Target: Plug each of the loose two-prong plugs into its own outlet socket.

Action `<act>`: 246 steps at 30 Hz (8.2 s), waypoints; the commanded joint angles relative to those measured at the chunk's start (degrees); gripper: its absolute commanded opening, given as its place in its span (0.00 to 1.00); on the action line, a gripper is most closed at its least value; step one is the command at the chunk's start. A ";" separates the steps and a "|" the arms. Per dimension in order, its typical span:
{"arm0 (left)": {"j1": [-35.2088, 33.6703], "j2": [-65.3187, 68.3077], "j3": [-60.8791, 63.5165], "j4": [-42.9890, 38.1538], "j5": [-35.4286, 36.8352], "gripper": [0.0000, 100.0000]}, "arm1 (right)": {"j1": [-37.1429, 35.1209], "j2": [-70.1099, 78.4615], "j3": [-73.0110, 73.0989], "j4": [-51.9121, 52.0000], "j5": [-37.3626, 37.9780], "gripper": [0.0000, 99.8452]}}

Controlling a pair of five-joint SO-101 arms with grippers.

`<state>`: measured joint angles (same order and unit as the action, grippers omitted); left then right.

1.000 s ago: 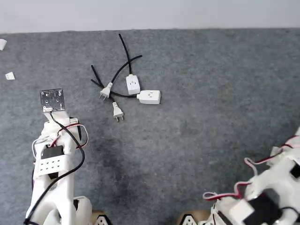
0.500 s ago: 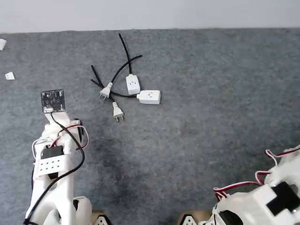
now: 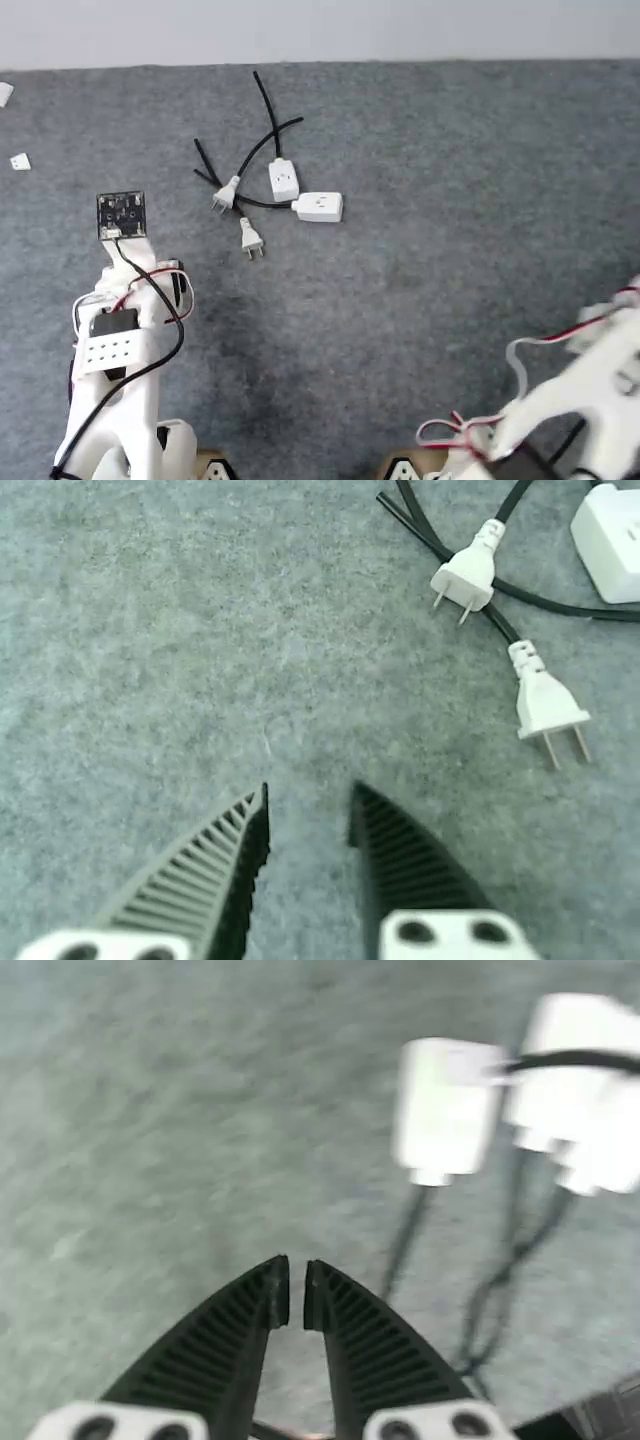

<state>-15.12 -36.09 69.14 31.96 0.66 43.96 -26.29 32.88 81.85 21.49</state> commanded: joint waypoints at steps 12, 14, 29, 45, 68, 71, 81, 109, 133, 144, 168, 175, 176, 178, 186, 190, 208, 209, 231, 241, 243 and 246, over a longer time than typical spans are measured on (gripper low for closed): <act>6.68 -0.62 -5.76 2.64 0.44 0.01 | -24.57 -9.27 29.89 -27.74 -6.95 0.01; 6.77 1.58 -8.84 4.13 0.44 0.01 | -24.57 -7.78 29.80 -28.18 -6.95 0.01; 10.55 40.79 -46.37 13.01 -12.75 0.02 | -23.96 0.22 26.29 -31.34 -6.95 0.01; 28.66 45.63 -49.98 13.63 -38.33 0.17 | -23.87 0.40 26.29 -32.92 -6.86 0.01; 33.58 78.86 -98.51 27.87 -38.86 0.31 | -25.01 0.22 26.46 -32.48 -4.48 0.01; 32.70 85.80 -107.82 31.30 -38.86 0.31 | -25.01 0.22 26.46 -32.48 -4.48 0.01; 31.30 104.44 -136.04 50.29 -39.12 0.01 | -25.10 0.22 26.55 -32.75 -4.48 0.01; 32.62 66.55 -112.66 68.48 -2.90 0.01 | -25.10 0.48 26.55 -33.10 -4.84 0.01; 32.26 33.58 -32.13 24.53 24.26 0.01 | -25.10 0.57 26.55 -33.10 -4.92 0.01; 23.82 32.79 -30.11 26.20 20.92 0.45 | -25.10 0.57 26.55 -33.01 -4.75 0.01; 38.68 0.44 -11.82 19.34 -0.62 0.02 | -25.10 0.66 26.64 -32.75 -4.92 0.01; 35.52 14.24 -16.48 14.07 -0.79 0.02 | -25.10 0.57 26.64 -32.57 -4.84 0.01; 33.85 15.82 -17.19 14.07 -0.79 0.02 | -25.10 0.57 26.64 -32.57 -4.84 0.01; 30.15 19.08 -18.51 14.24 -0.79 0.02 | -25.10 0.57 26.64 -32.66 -4.75 0.01; 20.13 22.86 -19.12 14.24 -0.88 0.02 | -25.10 0.57 26.64 -32.75 -4.66 0.01; 18.55 22.86 -19.12 14.33 -0.88 0.02 | -25.10 0.57 26.64 -32.75 -4.57 0.01; 14.95 2.55 -19.91 18.55 6.33 0.07 | -25.19 0.66 26.64 -32.92 -4.75 0.01; 15.12 -0.70 -19.65 19.60 7.21 0.09 | -25.19 0.66 26.64 -32.92 -4.75 0.01; 4.04 -17.67 -0.13 43.16 -37.10 0.15 | -25.19 0.66 26.64 -32.92 -4.66 0.01; 5.27 -17.76 -2.59 43.52 -37.27 0.15 | -25.19 0.66 26.64 -32.92 -4.66 0.01; 6.95 -17.76 -3.82 43.87 -37.71 0.15 | -25.19 0.66 26.64 -32.92 -4.66 0.01; 12.75 -17.76 -3.56 46.51 -42.99 0.17 | -25.19 0.66 26.64 -32.92 -4.66 0.01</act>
<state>-7.03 -52.97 68.35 76.00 -38.02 19.52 -25.67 62.95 49.58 16.22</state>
